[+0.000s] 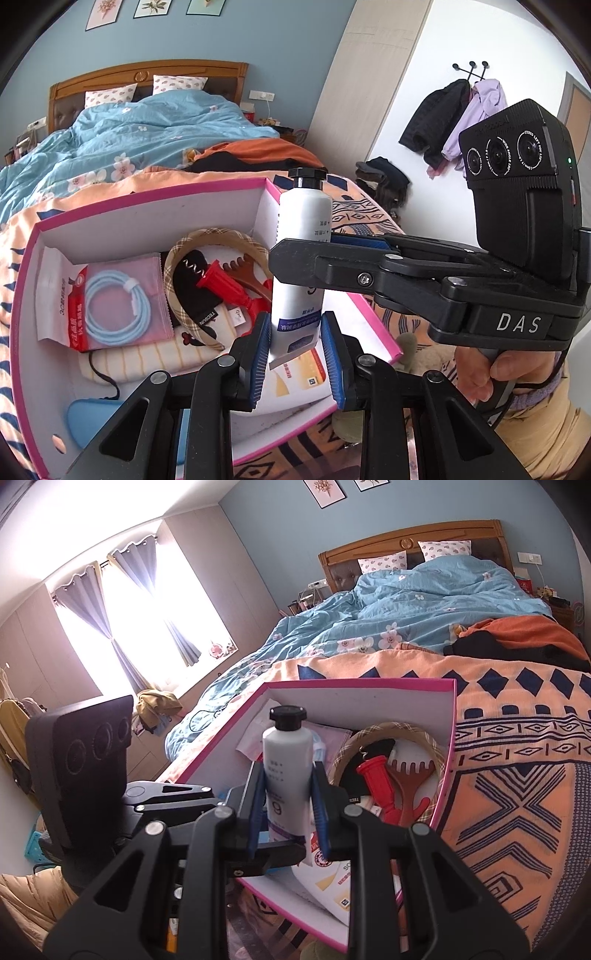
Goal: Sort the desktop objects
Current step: 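Lower the white bottle with the right gripper into the pink box, then open the right gripper to release the white bottle, then withdraw the right gripper from the box back over the clutter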
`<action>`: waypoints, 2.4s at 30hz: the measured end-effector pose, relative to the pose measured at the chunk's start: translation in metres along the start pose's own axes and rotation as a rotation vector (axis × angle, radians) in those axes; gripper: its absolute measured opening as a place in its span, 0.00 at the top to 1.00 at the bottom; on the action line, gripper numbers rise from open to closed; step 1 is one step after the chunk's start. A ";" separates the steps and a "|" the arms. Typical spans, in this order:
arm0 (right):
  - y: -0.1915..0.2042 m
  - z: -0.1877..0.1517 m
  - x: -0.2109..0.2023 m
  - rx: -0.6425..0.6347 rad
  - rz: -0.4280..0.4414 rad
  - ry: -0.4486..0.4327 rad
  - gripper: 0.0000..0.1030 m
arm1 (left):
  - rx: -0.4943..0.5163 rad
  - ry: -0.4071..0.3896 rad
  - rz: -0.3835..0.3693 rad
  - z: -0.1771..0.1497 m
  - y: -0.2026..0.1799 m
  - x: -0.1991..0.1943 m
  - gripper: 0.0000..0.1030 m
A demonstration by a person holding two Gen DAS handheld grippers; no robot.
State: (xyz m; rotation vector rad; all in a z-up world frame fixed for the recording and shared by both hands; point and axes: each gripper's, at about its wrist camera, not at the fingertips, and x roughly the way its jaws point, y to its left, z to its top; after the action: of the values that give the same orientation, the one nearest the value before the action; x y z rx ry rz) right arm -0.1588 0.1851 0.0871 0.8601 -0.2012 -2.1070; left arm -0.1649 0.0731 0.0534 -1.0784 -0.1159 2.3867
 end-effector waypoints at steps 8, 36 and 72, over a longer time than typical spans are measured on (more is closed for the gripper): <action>-0.003 0.004 0.009 0.005 -0.009 0.027 0.74 | -0.005 0.028 0.004 0.005 0.006 0.008 0.74; -0.024 0.021 0.084 -0.033 -0.169 0.288 0.73 | -0.217 0.273 0.076 0.016 0.052 0.070 0.75; 0.026 -0.027 -0.013 -0.037 -0.021 0.059 0.56 | -0.045 -0.059 0.240 -0.020 0.007 -0.034 0.32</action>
State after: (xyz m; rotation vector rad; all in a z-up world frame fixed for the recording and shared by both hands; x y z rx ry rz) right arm -0.1194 0.1822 0.0843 0.9045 -0.1227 -2.0954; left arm -0.1348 0.0477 0.0603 -1.0960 -0.0644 2.6423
